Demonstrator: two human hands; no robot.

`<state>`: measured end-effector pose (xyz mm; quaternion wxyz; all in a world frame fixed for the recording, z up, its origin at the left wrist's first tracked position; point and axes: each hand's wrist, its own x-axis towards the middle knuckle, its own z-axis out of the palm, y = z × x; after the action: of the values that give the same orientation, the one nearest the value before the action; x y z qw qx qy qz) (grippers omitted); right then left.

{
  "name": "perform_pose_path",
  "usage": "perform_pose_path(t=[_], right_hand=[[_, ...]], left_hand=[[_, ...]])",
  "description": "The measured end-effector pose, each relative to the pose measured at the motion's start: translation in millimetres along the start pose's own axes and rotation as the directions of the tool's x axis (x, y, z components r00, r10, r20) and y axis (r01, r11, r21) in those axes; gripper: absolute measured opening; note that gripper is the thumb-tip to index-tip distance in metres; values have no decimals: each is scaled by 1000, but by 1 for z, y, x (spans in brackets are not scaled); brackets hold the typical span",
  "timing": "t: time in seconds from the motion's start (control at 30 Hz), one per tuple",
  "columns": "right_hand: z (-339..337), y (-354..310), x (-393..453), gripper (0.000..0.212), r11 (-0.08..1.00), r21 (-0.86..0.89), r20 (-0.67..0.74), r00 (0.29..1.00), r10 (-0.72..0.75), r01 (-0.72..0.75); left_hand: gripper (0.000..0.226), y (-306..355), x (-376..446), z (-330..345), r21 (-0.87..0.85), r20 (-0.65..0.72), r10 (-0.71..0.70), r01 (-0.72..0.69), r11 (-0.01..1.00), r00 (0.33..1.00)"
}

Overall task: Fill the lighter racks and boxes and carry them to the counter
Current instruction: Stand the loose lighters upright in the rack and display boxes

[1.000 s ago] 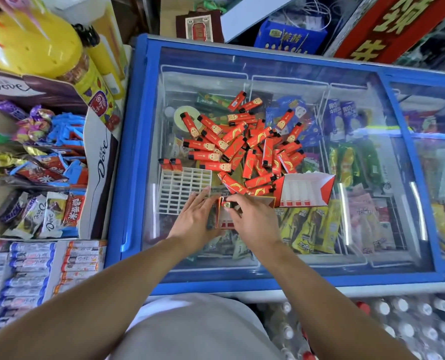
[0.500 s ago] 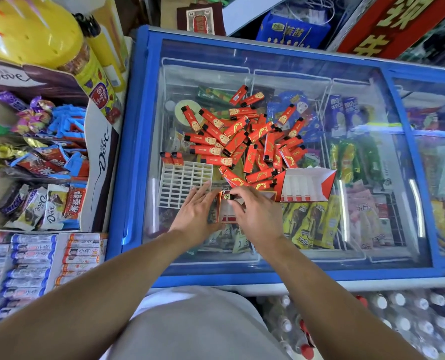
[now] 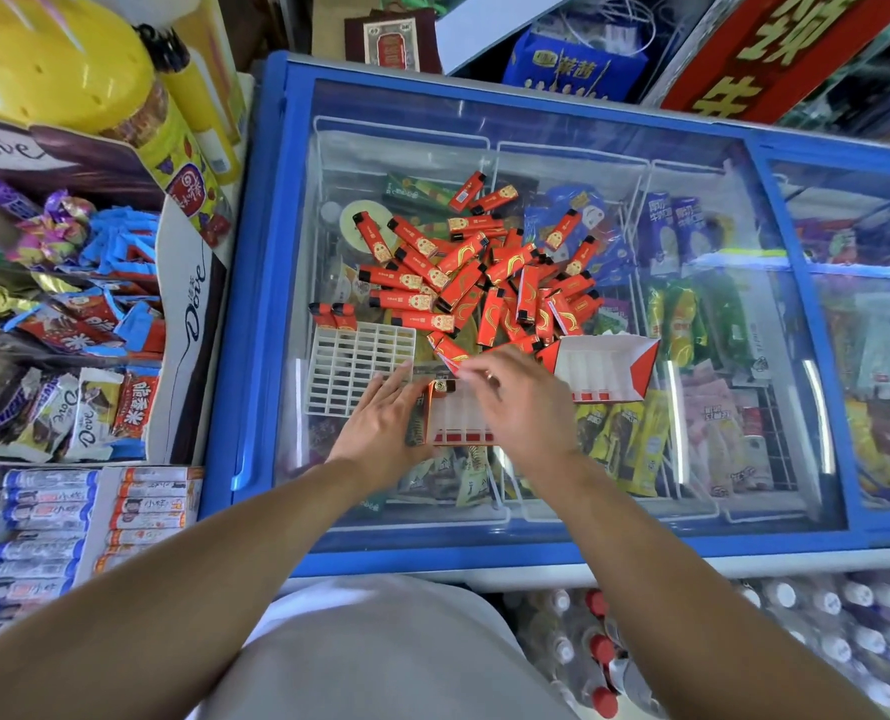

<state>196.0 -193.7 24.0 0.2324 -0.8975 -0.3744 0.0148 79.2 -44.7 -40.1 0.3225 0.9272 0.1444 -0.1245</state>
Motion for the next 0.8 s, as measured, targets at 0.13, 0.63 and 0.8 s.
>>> perform_pose_path(t=[0.13, 0.63, 0.8], right_hand=[[-25, 25, 48, 29, 938, -328, 194, 964, 182, -111], [-25, 35, 71, 22, 795, -576, 413, 907, 81, 191], [-55, 16, 42, 26, 981, -196, 212, 976, 53, -11]], left_hand=[[100, 7, -4, -6, -34, 44, -37, 39, 999, 998], [102, -2, -6, -8, 35, 32, -4, 3, 999, 999], [113, 2, -9, -13, 32, 77, 16, -18, 999, 997]])
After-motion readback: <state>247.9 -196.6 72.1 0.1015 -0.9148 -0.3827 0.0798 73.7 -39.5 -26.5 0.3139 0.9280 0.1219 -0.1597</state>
